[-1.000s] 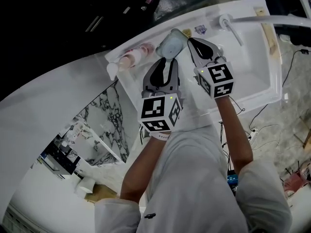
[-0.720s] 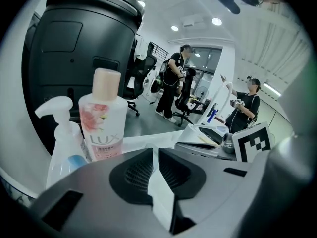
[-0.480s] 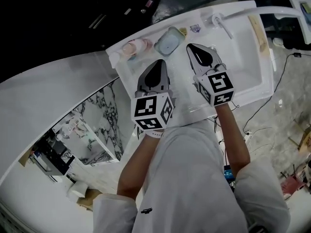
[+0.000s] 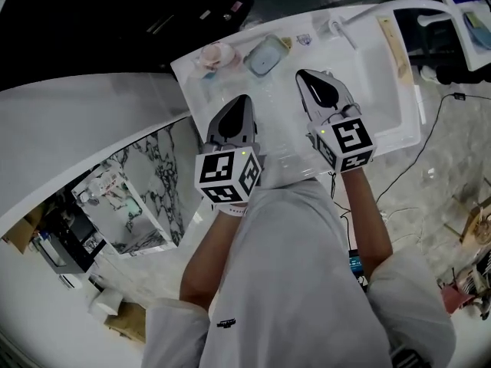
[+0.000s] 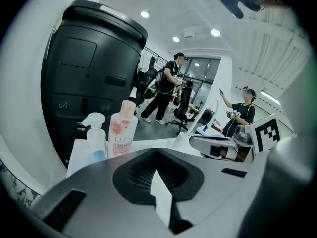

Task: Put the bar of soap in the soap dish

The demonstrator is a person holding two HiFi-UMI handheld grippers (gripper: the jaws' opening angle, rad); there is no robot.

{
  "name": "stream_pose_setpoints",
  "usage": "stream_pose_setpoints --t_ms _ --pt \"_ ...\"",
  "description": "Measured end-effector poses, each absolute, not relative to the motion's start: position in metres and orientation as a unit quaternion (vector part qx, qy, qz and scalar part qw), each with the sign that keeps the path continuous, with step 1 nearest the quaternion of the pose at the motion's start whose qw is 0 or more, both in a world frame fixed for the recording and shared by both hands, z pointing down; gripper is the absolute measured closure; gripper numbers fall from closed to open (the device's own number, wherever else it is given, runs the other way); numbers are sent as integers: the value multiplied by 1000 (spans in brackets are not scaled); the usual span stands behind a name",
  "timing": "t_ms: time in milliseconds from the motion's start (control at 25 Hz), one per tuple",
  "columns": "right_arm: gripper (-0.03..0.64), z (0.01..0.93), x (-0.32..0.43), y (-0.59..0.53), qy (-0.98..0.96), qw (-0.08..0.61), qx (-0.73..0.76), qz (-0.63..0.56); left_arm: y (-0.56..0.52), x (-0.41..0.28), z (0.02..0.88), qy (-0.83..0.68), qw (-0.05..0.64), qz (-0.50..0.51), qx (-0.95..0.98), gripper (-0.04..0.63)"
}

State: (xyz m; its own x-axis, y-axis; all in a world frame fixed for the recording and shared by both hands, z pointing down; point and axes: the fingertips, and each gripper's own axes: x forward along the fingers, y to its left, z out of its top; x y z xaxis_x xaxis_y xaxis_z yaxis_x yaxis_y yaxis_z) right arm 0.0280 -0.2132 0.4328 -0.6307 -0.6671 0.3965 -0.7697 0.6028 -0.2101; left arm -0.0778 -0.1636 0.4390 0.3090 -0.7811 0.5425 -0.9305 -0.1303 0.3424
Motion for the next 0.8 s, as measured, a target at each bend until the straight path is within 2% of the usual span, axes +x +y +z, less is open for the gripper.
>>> stream_pose_setpoints --t_ms 480,800 --pt "604 385 26 -176 -910 166 356 135 -133 -98 394 -594 302 67 743 586" --pt "604 334 33 -163 -917 143 355 108 -118 -111 357 -610 275 39 742 586"
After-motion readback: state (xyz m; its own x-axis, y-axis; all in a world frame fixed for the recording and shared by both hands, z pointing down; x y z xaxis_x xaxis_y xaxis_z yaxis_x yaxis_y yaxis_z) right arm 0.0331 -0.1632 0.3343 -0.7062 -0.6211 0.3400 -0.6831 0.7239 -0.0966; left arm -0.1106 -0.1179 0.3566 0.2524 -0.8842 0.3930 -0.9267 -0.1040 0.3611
